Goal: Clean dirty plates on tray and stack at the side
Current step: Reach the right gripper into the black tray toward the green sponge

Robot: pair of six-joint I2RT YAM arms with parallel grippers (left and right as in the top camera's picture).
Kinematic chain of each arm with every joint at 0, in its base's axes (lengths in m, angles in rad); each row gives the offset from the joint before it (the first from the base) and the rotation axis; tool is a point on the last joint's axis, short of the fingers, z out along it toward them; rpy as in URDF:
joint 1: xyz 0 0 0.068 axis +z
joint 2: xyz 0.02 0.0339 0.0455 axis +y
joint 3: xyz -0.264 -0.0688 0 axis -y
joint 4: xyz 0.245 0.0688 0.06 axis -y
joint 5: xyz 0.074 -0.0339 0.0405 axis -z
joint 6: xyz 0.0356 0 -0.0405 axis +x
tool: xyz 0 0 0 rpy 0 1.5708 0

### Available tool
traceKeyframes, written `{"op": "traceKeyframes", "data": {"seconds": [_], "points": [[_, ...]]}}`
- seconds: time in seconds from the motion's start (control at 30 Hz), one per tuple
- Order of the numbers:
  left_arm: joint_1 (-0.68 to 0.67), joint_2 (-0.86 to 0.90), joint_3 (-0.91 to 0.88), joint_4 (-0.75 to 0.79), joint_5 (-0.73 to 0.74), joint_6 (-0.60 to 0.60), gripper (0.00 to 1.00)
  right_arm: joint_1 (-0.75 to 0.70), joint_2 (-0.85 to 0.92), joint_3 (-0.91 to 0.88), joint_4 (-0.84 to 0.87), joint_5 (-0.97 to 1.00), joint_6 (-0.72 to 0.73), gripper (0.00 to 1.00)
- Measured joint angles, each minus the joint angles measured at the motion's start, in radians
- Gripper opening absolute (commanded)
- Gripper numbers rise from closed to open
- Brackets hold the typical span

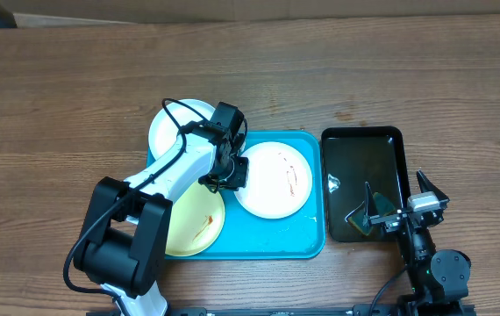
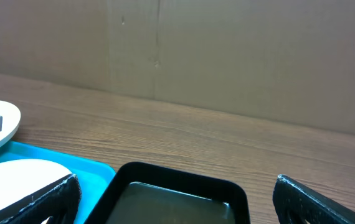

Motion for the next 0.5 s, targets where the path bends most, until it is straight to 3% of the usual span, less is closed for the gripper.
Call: {"op": "traceKeyframes", "data": {"seconds": [0.23,0.37,0.5], "points": [[0.0,0.0,0.003,0.007,0.008,0.0,0.04,0.0,-0.001,0.004,-0.023,-0.037,0.0,1.0],[0.0,0.0,0.004,0.009,0.011,0.0,0.04,-0.001,0.014,0.122,-0.274,-0.068,0.066,1.0],[0.0,0.0,0.006,0.013,0.011,0.0,0.09,-0.001,0.113,0.399,-0.475,-0.064,0.116,1.0]]}}
